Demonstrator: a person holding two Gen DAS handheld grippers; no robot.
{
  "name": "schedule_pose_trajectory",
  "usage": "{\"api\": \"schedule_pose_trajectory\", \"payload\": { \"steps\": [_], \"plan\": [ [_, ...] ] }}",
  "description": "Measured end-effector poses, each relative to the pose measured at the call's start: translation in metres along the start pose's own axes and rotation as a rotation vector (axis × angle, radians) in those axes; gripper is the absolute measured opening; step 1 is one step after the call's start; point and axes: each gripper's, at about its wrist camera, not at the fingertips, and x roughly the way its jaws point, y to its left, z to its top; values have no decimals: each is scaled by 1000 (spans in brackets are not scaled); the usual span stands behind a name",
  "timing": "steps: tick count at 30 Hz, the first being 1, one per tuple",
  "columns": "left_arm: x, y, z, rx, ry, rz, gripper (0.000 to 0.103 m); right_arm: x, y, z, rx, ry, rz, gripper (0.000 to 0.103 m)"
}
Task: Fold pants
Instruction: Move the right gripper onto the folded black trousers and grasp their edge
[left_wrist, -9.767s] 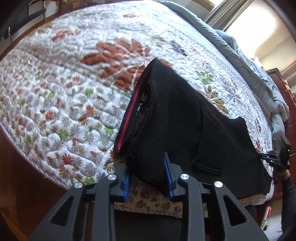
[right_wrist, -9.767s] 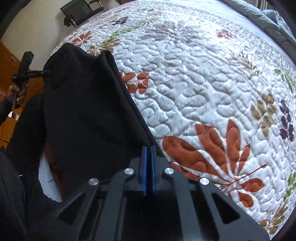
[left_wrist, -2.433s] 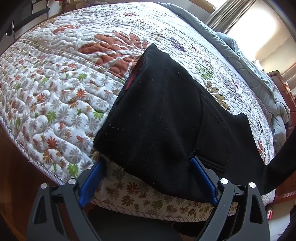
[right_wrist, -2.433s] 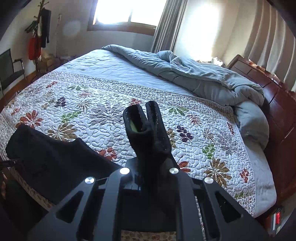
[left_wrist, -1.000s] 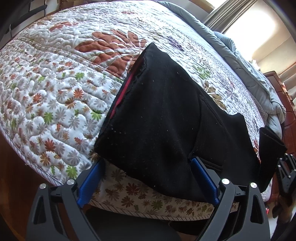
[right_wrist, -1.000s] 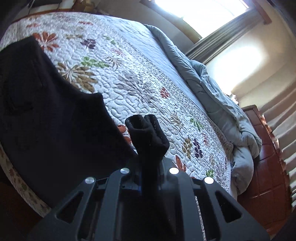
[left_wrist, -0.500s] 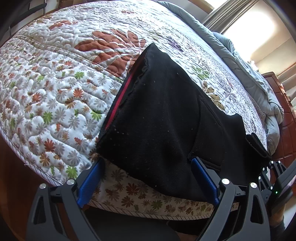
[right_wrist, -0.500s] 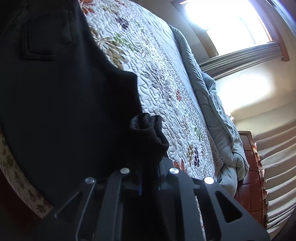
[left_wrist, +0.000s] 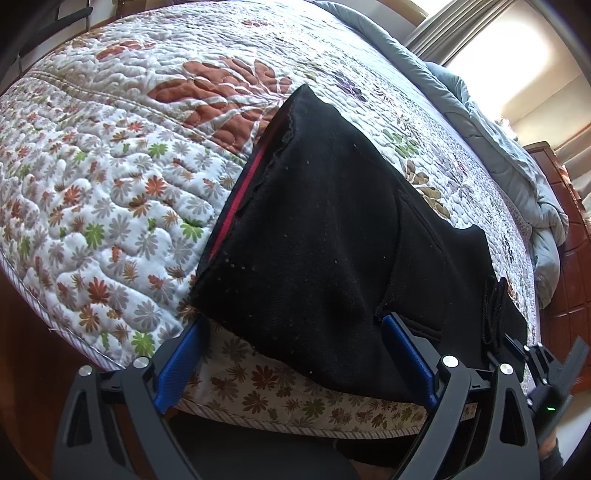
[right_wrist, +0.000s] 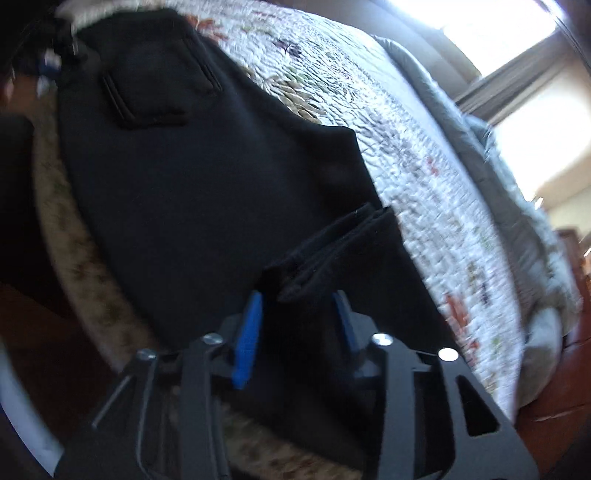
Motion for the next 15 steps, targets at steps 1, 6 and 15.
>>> {"api": "schedule_pose_trajectory", "payload": {
  "steps": [1,6,15],
  "plan": [
    [0,0,0,1,1,1,94,-8,-10,-4,69,-3,73,52],
    [2,-3,0,13,5,8,94,-50,-92,-41,463,-98,352,54],
    [6,-12,-2,37,14,26,95,-2,-199,-176,963,73,277,40]
  ]
}}
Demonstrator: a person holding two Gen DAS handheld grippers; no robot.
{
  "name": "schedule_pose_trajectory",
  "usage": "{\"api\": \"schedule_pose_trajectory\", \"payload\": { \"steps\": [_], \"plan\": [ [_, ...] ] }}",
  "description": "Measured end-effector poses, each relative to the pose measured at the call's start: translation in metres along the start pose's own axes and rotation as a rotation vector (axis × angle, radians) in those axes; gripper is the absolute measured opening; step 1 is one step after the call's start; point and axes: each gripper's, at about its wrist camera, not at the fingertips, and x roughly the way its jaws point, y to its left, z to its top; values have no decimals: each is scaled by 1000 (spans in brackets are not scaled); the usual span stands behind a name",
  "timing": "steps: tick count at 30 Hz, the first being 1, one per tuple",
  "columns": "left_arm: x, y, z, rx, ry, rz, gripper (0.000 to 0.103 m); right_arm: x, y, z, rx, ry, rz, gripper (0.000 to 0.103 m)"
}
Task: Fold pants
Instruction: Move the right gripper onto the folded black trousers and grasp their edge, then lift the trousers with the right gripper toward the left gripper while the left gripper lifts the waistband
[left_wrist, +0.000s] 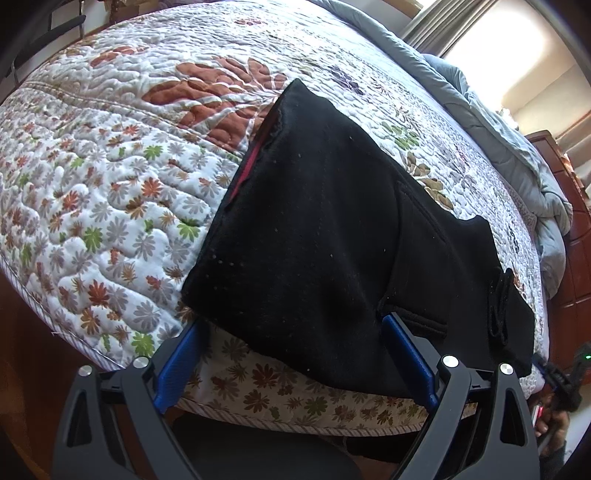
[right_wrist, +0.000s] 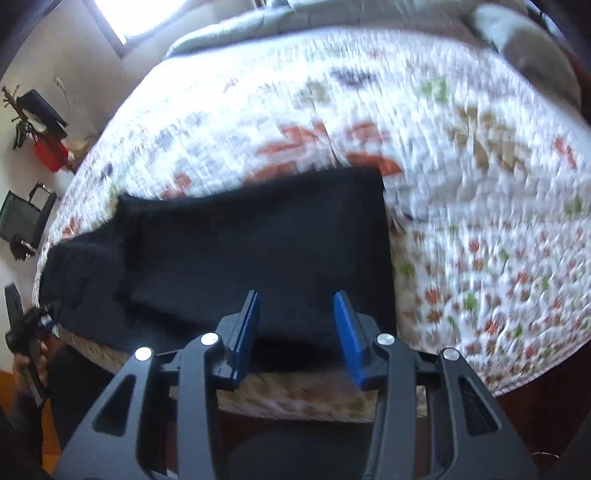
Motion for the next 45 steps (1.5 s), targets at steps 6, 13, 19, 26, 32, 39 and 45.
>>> {"api": "schedule_pose_trajectory", "payload": {
  "steps": [6,13,19,26,32,39,45],
  "plan": [
    [5,-7,3,47,36,19,95,-1,-4,10,-49,35,41,39],
    [-9,2,7,-95,-24,-51,95,-4,-22,79,16,-30,106,45],
    [-29,36,-10,-337,-92,-176,95,41,-22,92,-49,150,39,44],
    [-32,56,-26,-462,-129,-238,95,17,54,119,-290,159,28,56],
    [-22,48,-28,-490,-173,-295,95,23,190,154,-611,313,311,79],
    [-21,39,-23,-401,-225,-254,95,73,374,166,-1024,551,444,89],
    [-18,43,-24,-410,-271,-231,94,137,496,138,-1242,732,462,90]
  ]
}}
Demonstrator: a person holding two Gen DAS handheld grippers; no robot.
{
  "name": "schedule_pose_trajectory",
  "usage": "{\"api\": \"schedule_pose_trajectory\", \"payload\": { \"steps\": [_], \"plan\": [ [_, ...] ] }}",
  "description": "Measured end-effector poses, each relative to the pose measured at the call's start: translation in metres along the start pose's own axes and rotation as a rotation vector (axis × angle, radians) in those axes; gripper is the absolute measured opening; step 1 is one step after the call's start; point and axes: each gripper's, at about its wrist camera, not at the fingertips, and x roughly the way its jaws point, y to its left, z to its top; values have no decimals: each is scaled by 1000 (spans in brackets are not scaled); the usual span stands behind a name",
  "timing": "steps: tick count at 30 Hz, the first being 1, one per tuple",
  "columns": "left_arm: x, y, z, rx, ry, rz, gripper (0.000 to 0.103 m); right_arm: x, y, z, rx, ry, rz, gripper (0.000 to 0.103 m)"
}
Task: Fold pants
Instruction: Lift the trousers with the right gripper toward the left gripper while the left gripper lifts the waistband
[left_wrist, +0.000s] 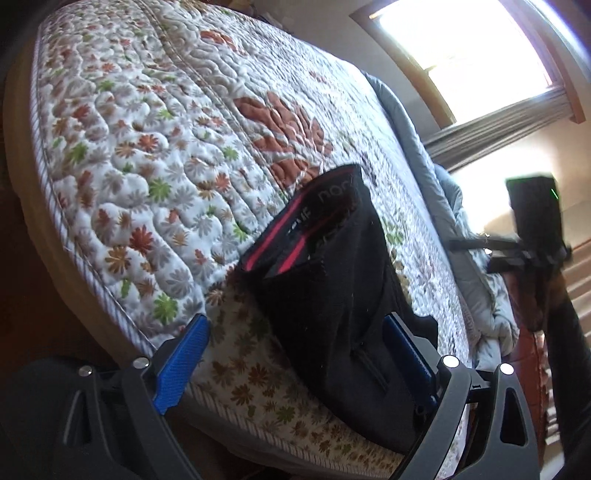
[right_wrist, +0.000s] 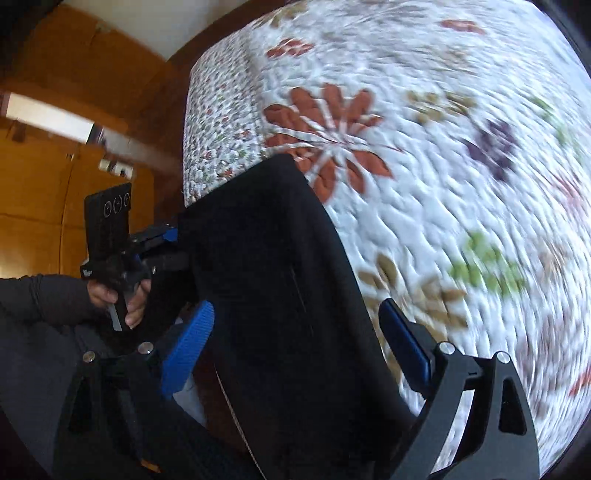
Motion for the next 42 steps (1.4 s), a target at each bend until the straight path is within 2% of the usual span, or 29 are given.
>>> {"api": "schedule_pose_trajectory", "payload": {
  "steps": [3,4,6,7,8,10,11,12,14,15,17,18,19,22,23,24,27,29,31,33,34,35,38,42],
  "plan": [
    [-15,-8,-4,46,-82,117,93,22,7,37,-82,62,-32,90],
    [-21,-10,-5,35,-83,95,90,27,8,45,-96,74,-27,90],
    [-27,-12,-4,2,-70,-12,87,37,3,60,-99,92,-21,90],
    [-24,-15,-1,8,-49,-42,79,41,-2,64,-93,95,-20,90],
    [-20,-16,1,7,-28,-62,66,44,-7,66,-81,95,-20,90],
    [-9,-11,8,-25,28,-101,55,50,-19,69,-46,87,-15,90],
    [-5,-6,10,-44,36,-114,46,51,-23,68,-34,80,-12,90],
    [-4,-3,12,-53,42,-122,41,51,-27,66,-19,71,-4,90],
    [-1,5,16,-87,57,-147,22,50,-30,64,-4,64,1,90],
    [-2,4,21,-97,59,-180,20,47,-32,61,0,57,1,90],
    [-14,-19,31,-7,11,-295,16,41,-35,58,10,37,8,90],
    [-18,-30,34,43,-10,-340,16,36,-38,57,20,22,22,90],
    [-13,-29,33,42,-20,-357,16,34,-40,57,28,14,28,90],
    [10,12,28,-110,27,-281,15,34,-42,59,43,25,39,90],
    [9,22,26,-127,21,-244,15,35,-40,60,29,36,40,90],
    [8,31,24,-123,18,-199,15,37,-36,62,7,47,54,90],
    [6,30,19,-73,14,-173,15,47,-25,70,-49,99,114,90],
    [5,23,18,-51,7,-172,17,59,-18,77,-79,144,120,90],
    [-7,18,16,-25,4,-153,24,73,-12,86,-110,197,128,90],
    [-26,20,13,-25,-28,-123,46,86,-5,94,-152,244,143,90],
    [-35,23,9,-37,-46,-102,62,91,-3,97,-169,262,154,90],
    [-40,25,7,-56,-51,-93,65,96,-2,99,-178,281,172,90],
    [-38,33,-5,-127,-13,-133,65,116,0,108,-194,345,244,90],
    [-23,35,-6,-132,13,-168,65,127,2,115,-206,388,289,91]
  ]
}}
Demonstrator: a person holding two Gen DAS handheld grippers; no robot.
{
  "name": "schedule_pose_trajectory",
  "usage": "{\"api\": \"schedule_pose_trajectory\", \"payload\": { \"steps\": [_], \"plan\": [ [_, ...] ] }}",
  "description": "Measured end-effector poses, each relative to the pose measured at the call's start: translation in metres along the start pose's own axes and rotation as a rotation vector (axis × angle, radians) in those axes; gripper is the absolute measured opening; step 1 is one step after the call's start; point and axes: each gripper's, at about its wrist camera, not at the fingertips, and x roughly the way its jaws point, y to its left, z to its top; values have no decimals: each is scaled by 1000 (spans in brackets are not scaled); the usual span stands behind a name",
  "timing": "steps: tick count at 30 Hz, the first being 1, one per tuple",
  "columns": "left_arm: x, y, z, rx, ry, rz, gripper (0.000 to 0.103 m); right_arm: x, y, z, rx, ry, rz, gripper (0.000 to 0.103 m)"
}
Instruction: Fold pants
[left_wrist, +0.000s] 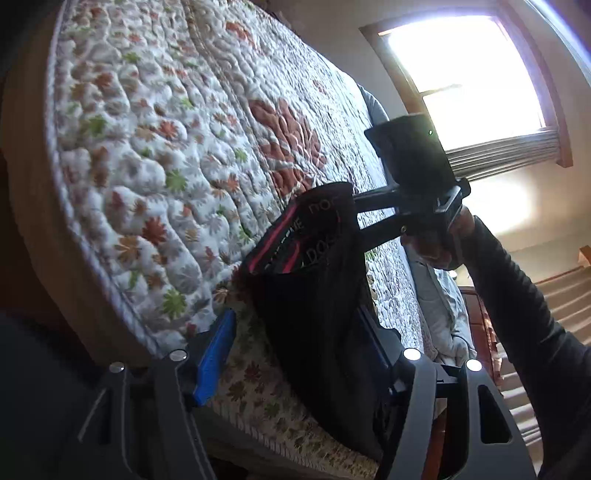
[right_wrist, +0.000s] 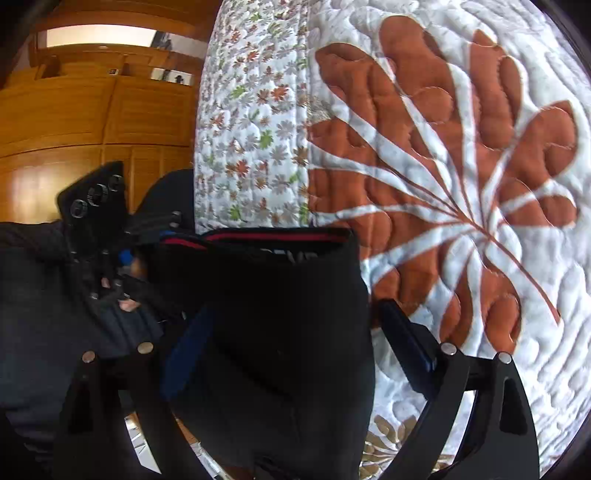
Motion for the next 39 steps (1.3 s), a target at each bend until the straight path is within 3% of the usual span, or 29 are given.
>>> {"api": "schedule_pose_trajectory", "payload": {
  "steps": [2,4,6,9,11,15,16,17,19,23,25,29,39],
  "plan": [
    [6,4,0,-25,12,-14,65,-1,-1,2,-1,-9,56,81],
    [10,4,1,-7,11,-15,65,1,-1,-1,-14,-2,46,71],
    [10,2,-1,16,5,-14,66,-4,-3,-5,-5,-17,80,46],
    [25,-4,6,42,2,-30,67,-26,9,-21,-53,-46,128,35],
    [25,-6,5,51,-10,-40,75,-35,19,-29,-76,-61,135,34],
    [29,-13,8,70,-50,-65,75,-46,27,-40,-83,-94,136,33],
    [30,-16,10,88,-55,-67,72,-46,28,-41,-82,-99,133,33],
    [32,-19,13,104,-55,-69,60,-48,28,-43,-82,-101,132,33],
    [35,-27,14,146,-61,-50,54,-48,30,-45,-83,-102,116,34],
    [30,-37,14,159,-64,-61,51,-56,33,-50,-83,-110,78,33],
    [24,-46,14,169,-72,-73,48,-61,39,-54,-81,-123,27,32],
    [8,-67,10,214,-71,-77,29,-74,58,-71,-71,-155,-66,31],
    [-21,-160,-21,424,-43,-87,19,-108,137,-143,-46,-239,-334,30]
  ]
}}
